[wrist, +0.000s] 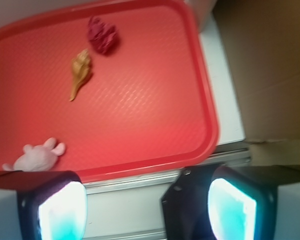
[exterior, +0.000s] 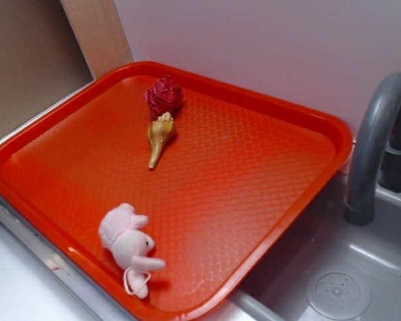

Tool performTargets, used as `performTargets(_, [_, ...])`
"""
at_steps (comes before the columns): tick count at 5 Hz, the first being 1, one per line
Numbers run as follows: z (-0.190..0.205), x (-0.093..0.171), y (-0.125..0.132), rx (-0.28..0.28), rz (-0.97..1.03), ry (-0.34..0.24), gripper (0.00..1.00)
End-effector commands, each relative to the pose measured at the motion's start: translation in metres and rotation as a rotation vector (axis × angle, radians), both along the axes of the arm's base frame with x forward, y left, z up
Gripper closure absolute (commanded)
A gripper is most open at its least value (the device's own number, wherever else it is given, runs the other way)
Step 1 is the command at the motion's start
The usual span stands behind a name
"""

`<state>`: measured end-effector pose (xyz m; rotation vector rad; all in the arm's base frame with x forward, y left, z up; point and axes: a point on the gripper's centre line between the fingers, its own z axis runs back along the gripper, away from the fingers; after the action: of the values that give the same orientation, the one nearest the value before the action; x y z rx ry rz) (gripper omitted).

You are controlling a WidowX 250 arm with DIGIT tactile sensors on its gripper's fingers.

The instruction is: Grab the pink bunny.

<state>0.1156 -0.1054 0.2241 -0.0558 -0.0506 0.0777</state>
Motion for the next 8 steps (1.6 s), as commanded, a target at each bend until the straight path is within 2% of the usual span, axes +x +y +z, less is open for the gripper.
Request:
performTargets(1, [-0.030, 0.004, -0.089, -0.127, 0.063, 0.136, 0.00])
performTargets(2, [-0.060, -0.003, -0.129, -0.201, 0.120, 0.253, 0.00])
performTargets(3, [-0.081, -0.009, -0.149, -0.199, 0.165, 0.323, 0.00])
performTargets(4, [-0.108, -0.017, -0.157, -0.134, 0.188, 0.347, 0.00])
performTargets(5, [-0.141, -0.011, -0.159, -0.121, 0.259, 0.320, 0.00])
performTargets(6, [-0.161, 0.001, -0.162, -0.163, 0.297, 0.291, 0.00])
performTargets(7, [-0.174, 0.012, -0.175, -0.233, 0.283, 0.264, 0.00])
performTargets(8, [-0.182, 0.018, -0.188, -0.263, 0.251, 0.232, 0.00])
